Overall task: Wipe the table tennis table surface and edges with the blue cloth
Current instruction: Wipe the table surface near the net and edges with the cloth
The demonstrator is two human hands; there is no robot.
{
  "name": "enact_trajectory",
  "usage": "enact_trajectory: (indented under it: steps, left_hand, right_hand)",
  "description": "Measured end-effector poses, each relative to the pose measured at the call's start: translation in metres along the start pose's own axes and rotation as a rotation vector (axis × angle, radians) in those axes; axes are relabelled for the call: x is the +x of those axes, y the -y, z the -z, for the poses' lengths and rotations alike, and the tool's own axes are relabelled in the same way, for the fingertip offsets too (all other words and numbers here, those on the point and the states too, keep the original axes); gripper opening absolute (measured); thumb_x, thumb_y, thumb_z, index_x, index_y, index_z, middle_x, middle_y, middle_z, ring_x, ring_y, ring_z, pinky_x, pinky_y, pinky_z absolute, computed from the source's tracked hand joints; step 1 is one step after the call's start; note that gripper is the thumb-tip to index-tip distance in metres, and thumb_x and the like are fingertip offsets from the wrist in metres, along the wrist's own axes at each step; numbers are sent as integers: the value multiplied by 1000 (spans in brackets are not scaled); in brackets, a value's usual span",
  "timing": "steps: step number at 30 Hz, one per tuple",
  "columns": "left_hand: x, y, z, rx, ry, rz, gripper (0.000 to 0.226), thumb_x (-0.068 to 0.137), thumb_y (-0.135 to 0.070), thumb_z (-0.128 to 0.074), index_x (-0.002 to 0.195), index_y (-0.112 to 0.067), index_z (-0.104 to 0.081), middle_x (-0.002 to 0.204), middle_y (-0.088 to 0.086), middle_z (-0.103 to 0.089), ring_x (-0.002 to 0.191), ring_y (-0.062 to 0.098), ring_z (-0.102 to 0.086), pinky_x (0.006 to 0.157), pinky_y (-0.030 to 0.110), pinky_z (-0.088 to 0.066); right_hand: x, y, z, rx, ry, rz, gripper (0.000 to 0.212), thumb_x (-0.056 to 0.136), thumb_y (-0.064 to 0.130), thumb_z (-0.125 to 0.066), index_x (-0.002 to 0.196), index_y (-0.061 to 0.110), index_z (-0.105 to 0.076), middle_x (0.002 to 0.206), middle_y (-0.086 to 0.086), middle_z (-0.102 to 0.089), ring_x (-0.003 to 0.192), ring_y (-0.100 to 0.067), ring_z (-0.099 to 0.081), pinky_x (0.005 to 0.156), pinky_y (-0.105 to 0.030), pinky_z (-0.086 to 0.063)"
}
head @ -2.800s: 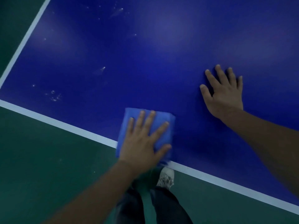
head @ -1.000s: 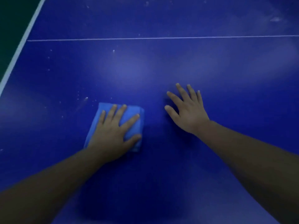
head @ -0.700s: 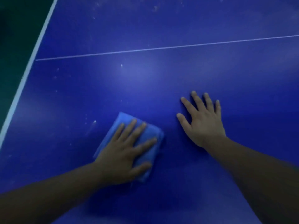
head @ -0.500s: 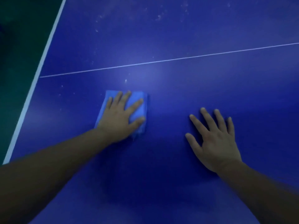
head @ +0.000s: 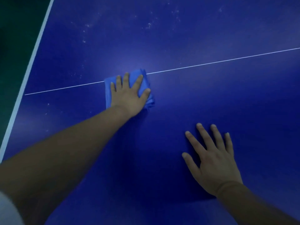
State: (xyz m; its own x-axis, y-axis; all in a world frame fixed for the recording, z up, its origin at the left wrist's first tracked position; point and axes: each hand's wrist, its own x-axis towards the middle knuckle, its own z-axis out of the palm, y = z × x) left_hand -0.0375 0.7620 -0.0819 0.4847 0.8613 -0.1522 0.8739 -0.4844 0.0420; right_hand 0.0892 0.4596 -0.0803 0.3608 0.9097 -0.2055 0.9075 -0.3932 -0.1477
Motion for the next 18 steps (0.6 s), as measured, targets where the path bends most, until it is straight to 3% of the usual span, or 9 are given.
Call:
enact_trajectory:
  steps: [4, 5, 6, 9, 10, 12, 15, 16, 18]
  left_hand:
    - [-53, -18, -23, 13, -55, -469, 70, 95, -75, -12, 157, -43, -21, 167, 9, -17, 153, 37, -12, 121, 58, -6]
    - [-49, -13, -23, 24, -70, -501, 70, 95, -75, -12, 157, -42, -23, 167, 8, -19, 152, 36, -14, 121, 58, -8]
    - [-36, -4, -19, 24, -77, -419, 72, 94, -75, -12, 157, -42, -22, 167, 8, -17, 153, 36, -14, 121, 57, -8]
    - [2, 42, -2, -32, -27, 164, 73, 94, -74, -16, 159, -40, -14, 169, 9, -6, 154, 36, -4, 122, 58, -5]
    - [2, 51, -2, -58, -27, 275, 74, 94, -75, -16, 159, -40, -12, 168, 10, -5, 154, 37, -3, 122, 59, -4]
    - [-20, 47, -11, -45, -60, 224, 76, 92, -75, -14, 159, -38, -14, 168, 13, -7, 153, 40, -4, 121, 61, -5]
    - [-74, 30, -29, -11, -72, -281, 72, 96, -74, -16, 157, -37, -27, 165, 12, -22, 151, 41, -18, 119, 62, -14]
    - [-72, 39, -27, 20, -81, -352, 72, 96, -75, -15, 156, -37, -29, 165, 11, -24, 150, 41, -21, 118, 63, -17]
    - [-46, 73, -15, 43, -57, -119, 75, 94, -76, -15, 158, -38, -24, 167, 11, -18, 152, 39, -16, 120, 62, -15]
  right_hand:
    - [0, 0, 0, 3, 3, -1, 67, 97, 68, -20, 156, 37, -31, 167, 2, -19, 154, -34, -11, 121, -62, -10]
    - [0, 0, 0, 3, -1, -1, 67, 96, 67, -21, 155, 37, -32, 166, 2, -19, 154, -34, -12, 121, -61, -10]
    - [0, -1, 0, 0, -1, 3, 67, 97, 67, -21, 155, 37, -32, 166, 2, -19, 154, -34, -12, 121, -61, -10]
    - [-1, -1, -1, 5, -3, 5, 67, 97, 68, -21, 155, 37, -31, 166, 2, -19, 154, -33, -11, 121, -60, -7]
    - [0, -1, -1, 7, -8, 3, 67, 97, 68, -21, 155, 37, -31, 166, 1, -20, 154, -33, -11, 121, -59, -7]
    - [1, -1, -2, -1, -6, 9, 67, 97, 68, -21, 155, 37, -30, 166, 1, -20, 154, -33, -11, 121, -60, -8]
    - [1, 1, -1, 5, -6, 0, 67, 96, 68, -22, 155, 36, -31, 166, 0, -21, 154, -34, -12, 121, -61, -10]
    - [0, 0, -1, -1, -6, -1, 68, 96, 68, -22, 155, 36, -31, 166, 0, -21, 154, -33, -12, 121, -61, -10]
    - [0, 0, -1, -3, -2, 0, 67, 96, 68, -21, 155, 37, -30, 166, 1, -20, 154, -33, -10, 121, -61, -9]
